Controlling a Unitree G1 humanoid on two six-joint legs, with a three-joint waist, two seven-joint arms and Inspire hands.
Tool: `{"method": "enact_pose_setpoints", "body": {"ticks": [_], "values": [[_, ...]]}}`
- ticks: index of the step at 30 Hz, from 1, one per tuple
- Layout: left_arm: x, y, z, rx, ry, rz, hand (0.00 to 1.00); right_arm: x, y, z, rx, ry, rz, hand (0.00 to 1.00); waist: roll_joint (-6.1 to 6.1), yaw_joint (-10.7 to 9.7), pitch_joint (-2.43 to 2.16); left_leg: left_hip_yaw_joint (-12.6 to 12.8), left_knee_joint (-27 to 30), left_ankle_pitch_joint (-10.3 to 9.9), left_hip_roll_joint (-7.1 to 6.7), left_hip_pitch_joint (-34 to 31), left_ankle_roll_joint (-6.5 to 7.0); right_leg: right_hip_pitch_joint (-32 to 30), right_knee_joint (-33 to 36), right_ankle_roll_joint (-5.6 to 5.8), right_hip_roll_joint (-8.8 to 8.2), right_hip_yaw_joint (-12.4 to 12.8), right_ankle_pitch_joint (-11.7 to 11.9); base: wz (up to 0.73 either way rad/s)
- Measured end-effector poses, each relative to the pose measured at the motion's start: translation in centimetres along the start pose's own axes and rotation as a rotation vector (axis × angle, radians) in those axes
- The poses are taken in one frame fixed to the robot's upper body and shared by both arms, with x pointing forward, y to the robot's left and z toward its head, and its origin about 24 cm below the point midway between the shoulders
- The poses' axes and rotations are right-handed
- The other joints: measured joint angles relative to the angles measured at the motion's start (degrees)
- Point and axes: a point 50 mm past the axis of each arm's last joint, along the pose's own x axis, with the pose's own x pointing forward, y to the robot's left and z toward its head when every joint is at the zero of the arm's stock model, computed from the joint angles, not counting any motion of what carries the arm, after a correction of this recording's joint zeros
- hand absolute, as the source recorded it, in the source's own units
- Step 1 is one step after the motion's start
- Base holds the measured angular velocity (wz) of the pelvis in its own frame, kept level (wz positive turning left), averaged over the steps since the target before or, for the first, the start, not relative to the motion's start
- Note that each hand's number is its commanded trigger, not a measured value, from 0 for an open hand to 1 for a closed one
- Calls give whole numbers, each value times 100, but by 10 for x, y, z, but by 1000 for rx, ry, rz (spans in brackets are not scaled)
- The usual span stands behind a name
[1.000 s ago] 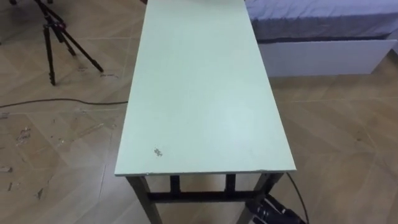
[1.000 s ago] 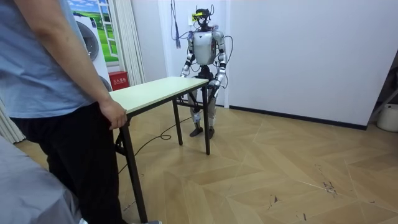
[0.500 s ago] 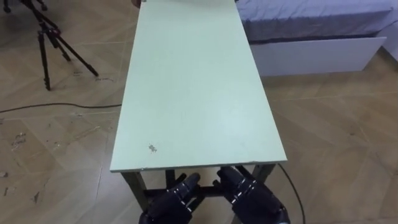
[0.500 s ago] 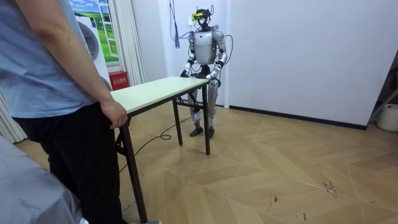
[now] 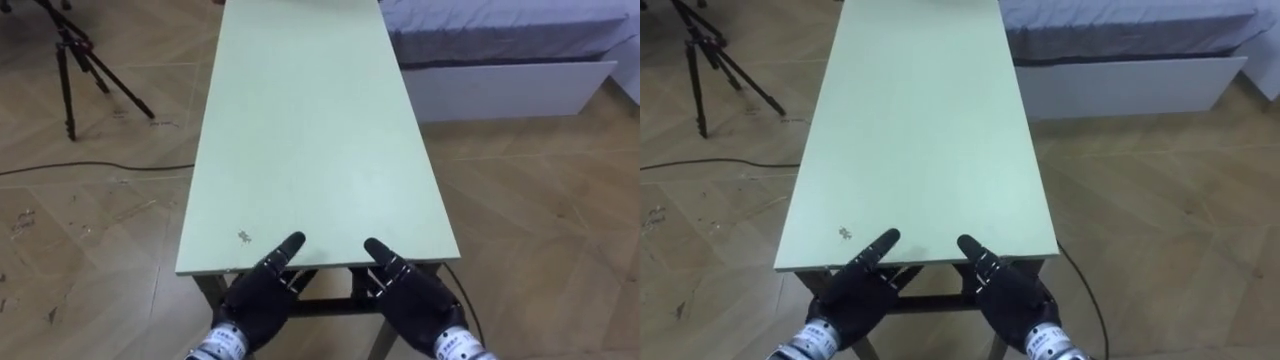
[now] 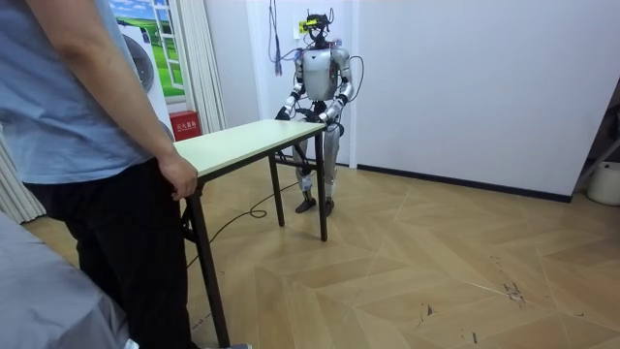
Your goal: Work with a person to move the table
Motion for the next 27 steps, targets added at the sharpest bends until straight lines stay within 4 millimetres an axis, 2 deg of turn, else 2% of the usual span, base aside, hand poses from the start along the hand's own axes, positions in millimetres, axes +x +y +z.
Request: {"method": "enact_pose_setpoints", "body": {"ticks": [4,10,15,24,27], "values": [[1,2,10,-42,-40,66,0,3,1,4,-8,-6,-15,0,61,12,31,64,-9,-4,4,85,-3,62,-15,-1,6,-8,1,-7],[0,5,22,-105,-95,127,0,5,2,5,-11,-7,-38,0,145,13,11,63,47,-4,7,97,-3,90,3,-5,35,14,3,0],[2,6,22,-131,-90,157,0,7,2,5,-4,2,-68,0,159,-3,11,63,31,-7,10,196,-7,187,7,-6,39,24,2,0],[8,2,25,-132,-92,167,0,14,13,10,147,-16,-86,0,158,18,11,108,78,-18,5,69,-7,-42,172,-18,-21,7,10,-3],[8,2,25,-133,-91,171,0,15,16,10,208,-22,-99,0,158,22,10,128,77,-19,5,80,-7,-50,204,-19,14,32,10,-2]]}}
